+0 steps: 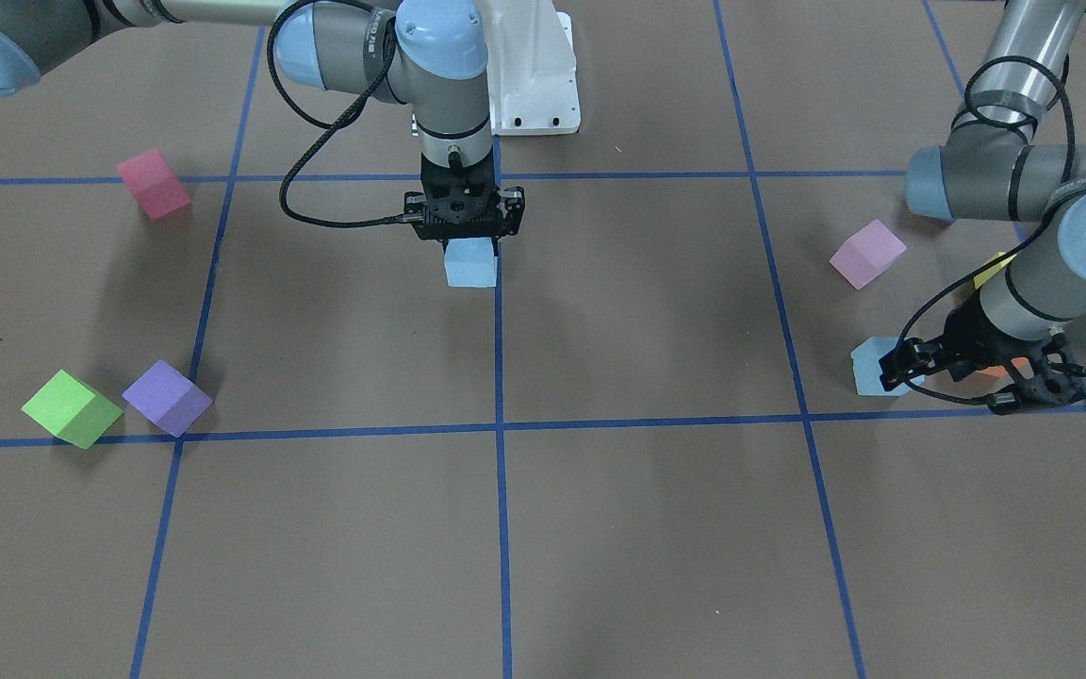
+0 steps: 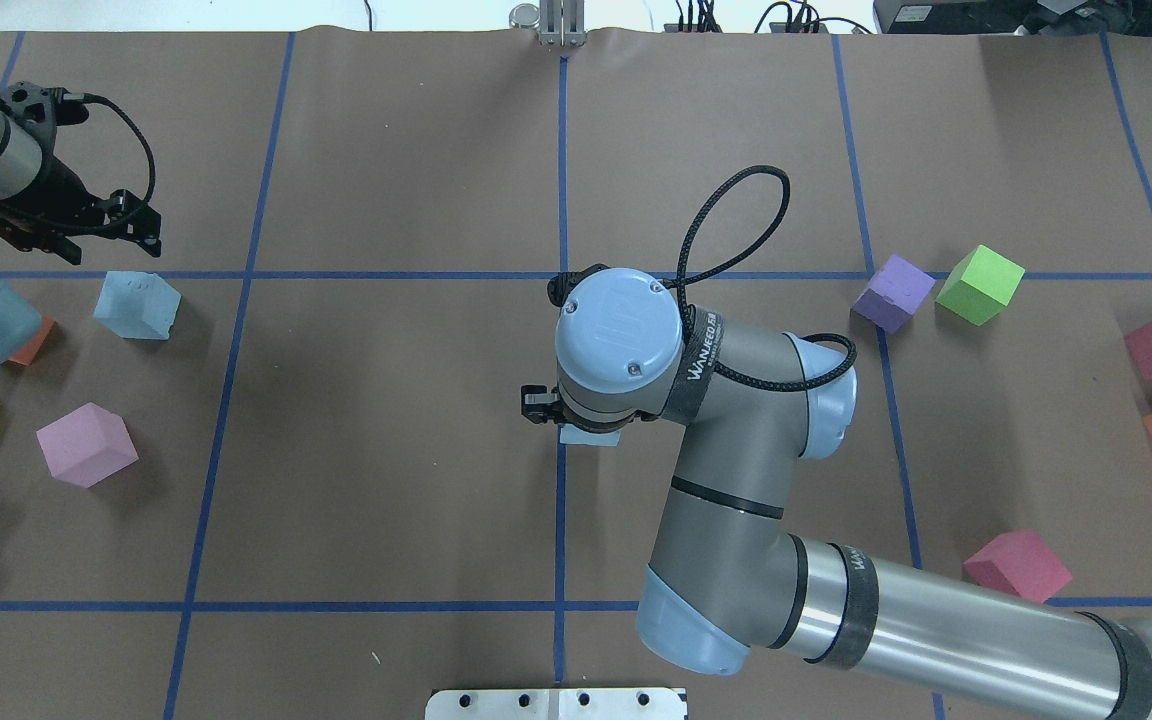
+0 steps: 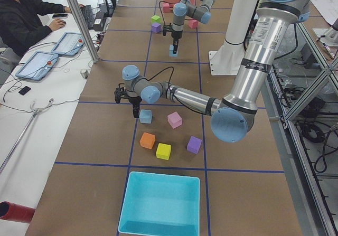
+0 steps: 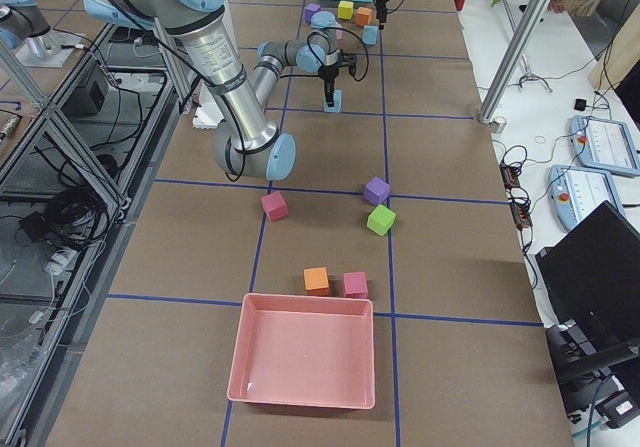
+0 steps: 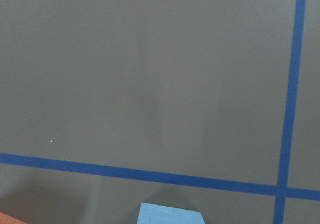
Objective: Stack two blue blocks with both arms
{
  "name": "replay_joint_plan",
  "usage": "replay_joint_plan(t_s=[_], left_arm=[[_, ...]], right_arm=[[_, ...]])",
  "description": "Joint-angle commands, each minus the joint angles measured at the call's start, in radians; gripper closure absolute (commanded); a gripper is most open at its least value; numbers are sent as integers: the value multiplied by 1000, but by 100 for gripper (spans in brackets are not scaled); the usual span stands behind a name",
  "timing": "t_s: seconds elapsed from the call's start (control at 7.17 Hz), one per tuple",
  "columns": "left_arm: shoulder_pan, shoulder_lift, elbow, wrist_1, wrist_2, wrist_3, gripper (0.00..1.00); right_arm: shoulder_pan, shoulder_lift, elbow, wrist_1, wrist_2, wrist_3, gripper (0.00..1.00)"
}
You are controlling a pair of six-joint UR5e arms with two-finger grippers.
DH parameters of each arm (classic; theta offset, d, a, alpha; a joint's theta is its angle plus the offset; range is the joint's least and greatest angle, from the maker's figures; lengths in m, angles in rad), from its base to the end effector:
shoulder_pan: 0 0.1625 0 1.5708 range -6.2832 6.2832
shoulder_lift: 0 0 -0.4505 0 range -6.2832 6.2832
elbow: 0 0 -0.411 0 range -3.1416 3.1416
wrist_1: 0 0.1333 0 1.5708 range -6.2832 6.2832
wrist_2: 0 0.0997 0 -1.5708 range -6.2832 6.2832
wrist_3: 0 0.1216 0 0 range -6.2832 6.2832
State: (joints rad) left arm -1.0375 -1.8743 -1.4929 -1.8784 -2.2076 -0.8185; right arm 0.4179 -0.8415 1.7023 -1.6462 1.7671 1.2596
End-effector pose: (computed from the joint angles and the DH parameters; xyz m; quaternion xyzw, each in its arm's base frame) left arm 0.2885 -0.6086 0.5340 0.0063 0.3921 -0.0486 0.9186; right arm -0.6162 -0.3935 0.2006 0.0512 -0.3881 0.0116 0.9201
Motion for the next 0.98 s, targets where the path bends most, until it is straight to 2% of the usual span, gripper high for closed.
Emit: replay_joint_plan(t_s=[0.0, 0.28, 0.84], left_arm=[[23, 3, 3, -1, 0, 22, 0], [30, 26, 5, 2, 0, 109, 0], [42, 30, 6, 2, 0, 105, 0]], right_arm=[[-2, -1, -1, 0, 0, 0, 37], [-4, -1, -3, 0, 2, 3, 37], [-10, 1, -16, 2, 3, 20, 37]])
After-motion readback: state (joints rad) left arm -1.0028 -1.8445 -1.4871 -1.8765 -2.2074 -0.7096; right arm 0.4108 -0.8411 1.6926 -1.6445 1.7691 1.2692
